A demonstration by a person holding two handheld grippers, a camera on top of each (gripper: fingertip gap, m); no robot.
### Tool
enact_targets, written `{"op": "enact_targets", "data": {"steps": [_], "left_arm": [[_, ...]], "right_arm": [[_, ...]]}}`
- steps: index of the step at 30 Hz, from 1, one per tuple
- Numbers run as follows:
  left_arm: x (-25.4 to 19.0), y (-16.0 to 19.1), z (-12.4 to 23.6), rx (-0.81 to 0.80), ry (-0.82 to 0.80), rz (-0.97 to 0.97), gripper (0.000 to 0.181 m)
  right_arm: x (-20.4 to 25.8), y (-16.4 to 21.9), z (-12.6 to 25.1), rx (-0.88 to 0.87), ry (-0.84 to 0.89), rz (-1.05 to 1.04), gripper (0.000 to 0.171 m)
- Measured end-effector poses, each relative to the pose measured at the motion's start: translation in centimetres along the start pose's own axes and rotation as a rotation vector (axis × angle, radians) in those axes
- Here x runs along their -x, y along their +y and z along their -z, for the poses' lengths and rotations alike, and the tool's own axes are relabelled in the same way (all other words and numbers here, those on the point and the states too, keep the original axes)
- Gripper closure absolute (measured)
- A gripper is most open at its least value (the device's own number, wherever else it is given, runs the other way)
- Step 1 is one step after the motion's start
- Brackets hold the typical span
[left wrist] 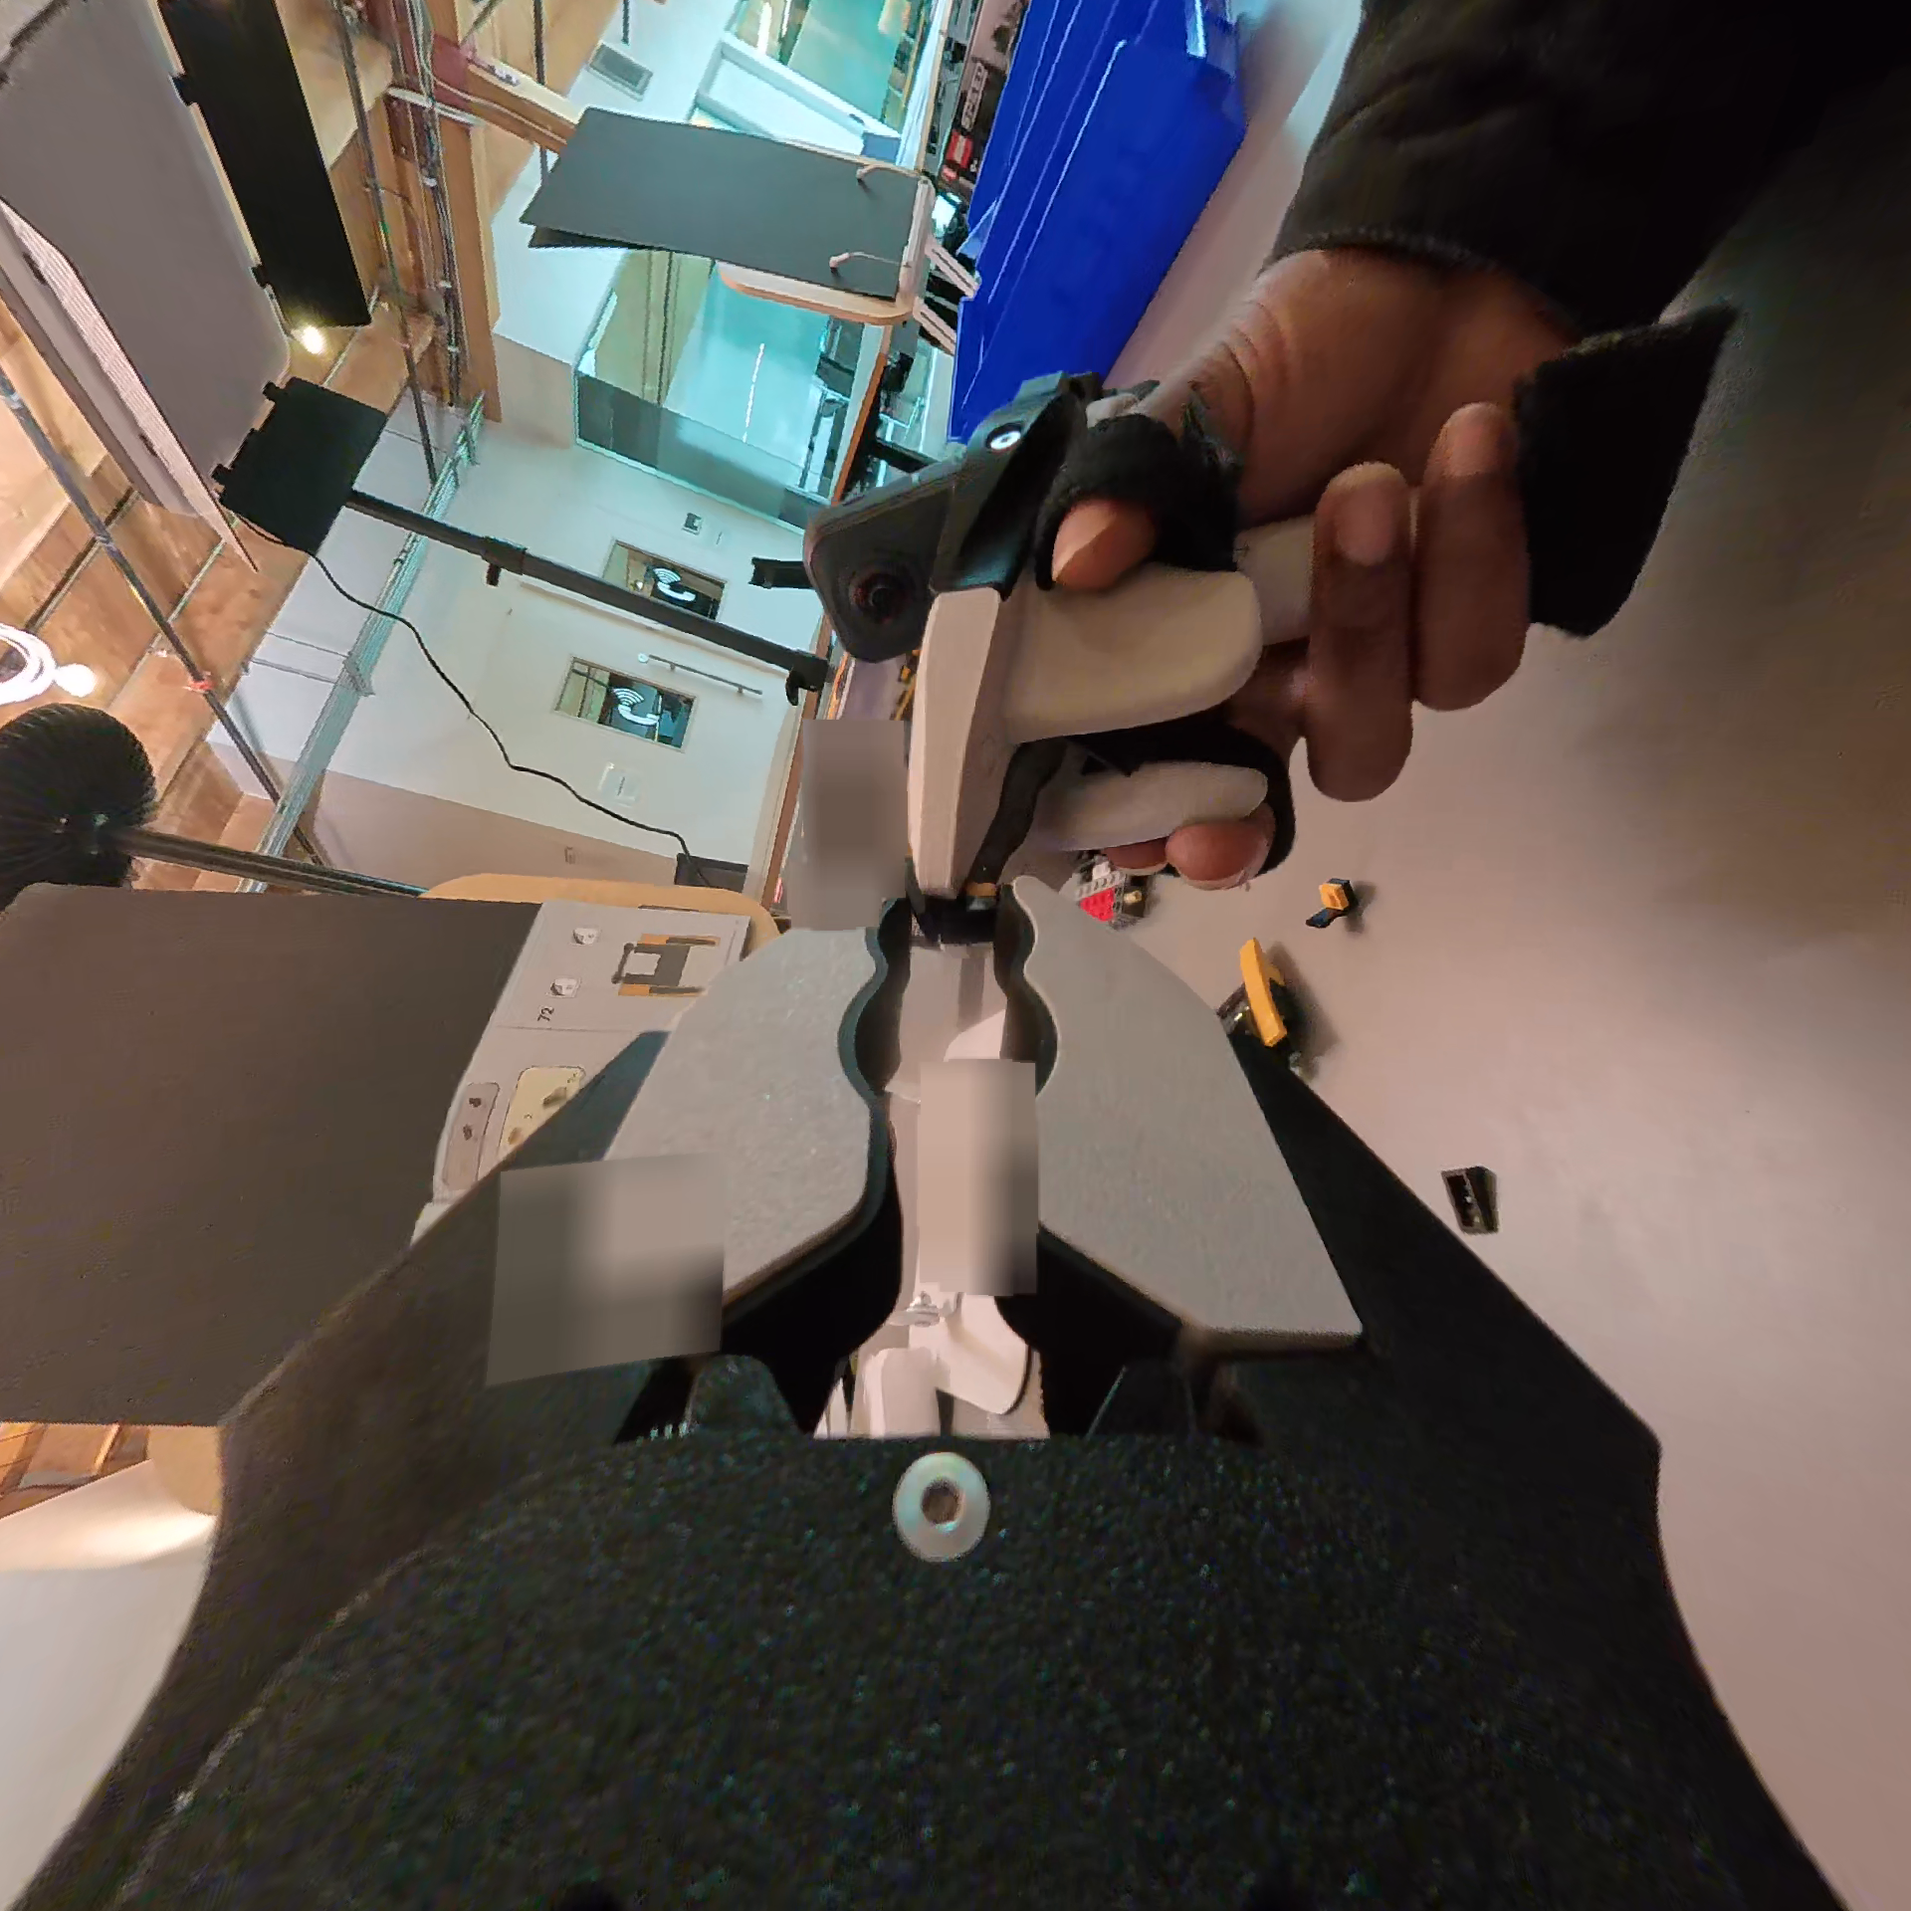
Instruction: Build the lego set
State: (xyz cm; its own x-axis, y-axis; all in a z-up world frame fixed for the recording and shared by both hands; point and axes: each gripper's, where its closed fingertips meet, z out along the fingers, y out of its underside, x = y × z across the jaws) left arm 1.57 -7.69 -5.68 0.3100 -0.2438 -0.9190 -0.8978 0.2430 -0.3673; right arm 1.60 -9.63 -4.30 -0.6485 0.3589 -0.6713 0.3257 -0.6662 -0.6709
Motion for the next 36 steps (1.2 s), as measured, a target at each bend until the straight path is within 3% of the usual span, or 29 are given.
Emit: {"op": "enact_targets", "data": {"steps": [5,11,13,20,36], "left_arm": [[-0.6,0.5,0.1,0.006,0.012,0.049,0.165],[-0.7,0.4,-0.1,-0.081,0.025,0.383,0.166],[-0.5,0.4,-0.2,-0.115,0.027,0.477,0.166],[-0.9,0.0,-0.2,-0.228,0.145,0.754,0.166],[-3.5,-1.3,-0.2,-0.269,0.322,0.834,0.166]], "right_arm": [[-0.6,0.5,0.1,0.043,0.033,-0.072,0.162],[-0.7,0.1,0.4,0.056,0.05,0.006,0.156],[-0.8,0.2,0.9,0.104,0.077,0.12,0.15],[-1.2,-0.2,2.9,0.258,0.229,0.701,0.151],[-1.3,2.0,2.7,0.456,0.304,1.143,0.163]]}}
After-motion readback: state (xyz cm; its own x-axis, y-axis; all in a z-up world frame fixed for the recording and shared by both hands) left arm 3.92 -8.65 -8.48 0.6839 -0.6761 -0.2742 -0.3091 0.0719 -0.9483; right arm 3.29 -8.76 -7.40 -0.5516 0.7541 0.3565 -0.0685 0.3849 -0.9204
